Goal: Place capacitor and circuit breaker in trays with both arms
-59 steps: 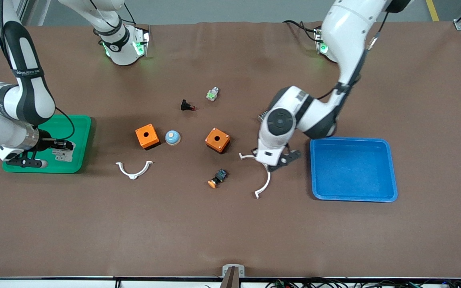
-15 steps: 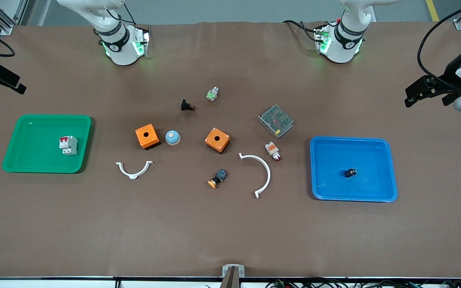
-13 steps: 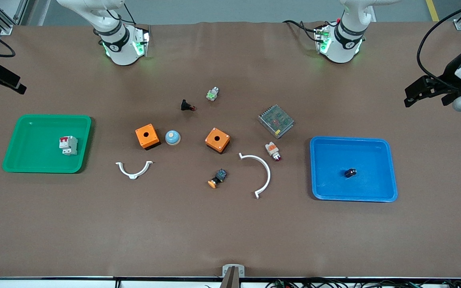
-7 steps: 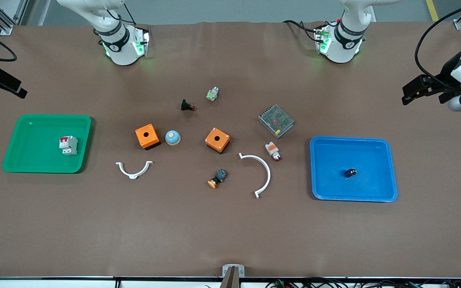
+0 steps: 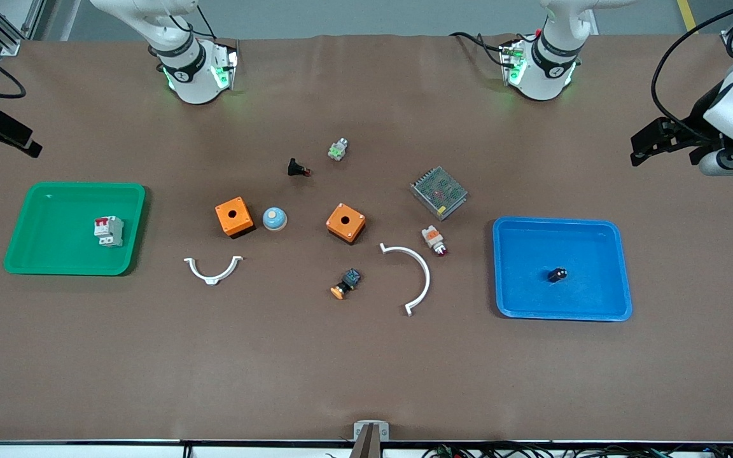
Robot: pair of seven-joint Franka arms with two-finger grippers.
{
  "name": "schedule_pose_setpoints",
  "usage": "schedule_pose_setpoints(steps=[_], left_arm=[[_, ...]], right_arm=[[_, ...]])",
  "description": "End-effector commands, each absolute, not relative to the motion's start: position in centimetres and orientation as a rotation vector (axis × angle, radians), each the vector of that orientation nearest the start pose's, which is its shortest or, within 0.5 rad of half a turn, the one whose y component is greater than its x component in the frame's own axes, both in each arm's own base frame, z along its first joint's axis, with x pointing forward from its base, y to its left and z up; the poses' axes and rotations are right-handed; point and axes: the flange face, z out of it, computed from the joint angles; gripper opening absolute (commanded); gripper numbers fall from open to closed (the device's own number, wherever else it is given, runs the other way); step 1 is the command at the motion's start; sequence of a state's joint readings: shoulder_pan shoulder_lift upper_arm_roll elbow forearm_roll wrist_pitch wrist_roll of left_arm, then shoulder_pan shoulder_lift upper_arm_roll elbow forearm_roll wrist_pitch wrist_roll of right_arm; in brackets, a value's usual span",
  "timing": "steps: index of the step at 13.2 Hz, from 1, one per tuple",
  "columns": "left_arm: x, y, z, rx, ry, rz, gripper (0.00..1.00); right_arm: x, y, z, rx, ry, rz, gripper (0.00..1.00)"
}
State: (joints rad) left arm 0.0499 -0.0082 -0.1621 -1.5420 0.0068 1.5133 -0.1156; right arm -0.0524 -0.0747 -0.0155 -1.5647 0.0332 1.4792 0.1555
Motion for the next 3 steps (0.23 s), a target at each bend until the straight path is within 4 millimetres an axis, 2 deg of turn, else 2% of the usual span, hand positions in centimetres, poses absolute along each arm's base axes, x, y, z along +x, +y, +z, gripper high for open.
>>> schedule_pose_setpoints(steps=[1, 3], left_arm=[[54.07, -5.38, 64.95, -3.145, 0.013, 0.011, 1.00], [54.15, -5.25, 65.31, -3.141, 0.005, -0.005, 1.00]], right_arm=[[51.60, -3.87, 66.00, -3.099, 0.367, 0.025, 1.00], [51.62, -4.08, 66.24, -3.094, 0.373, 0.014, 1.00]])
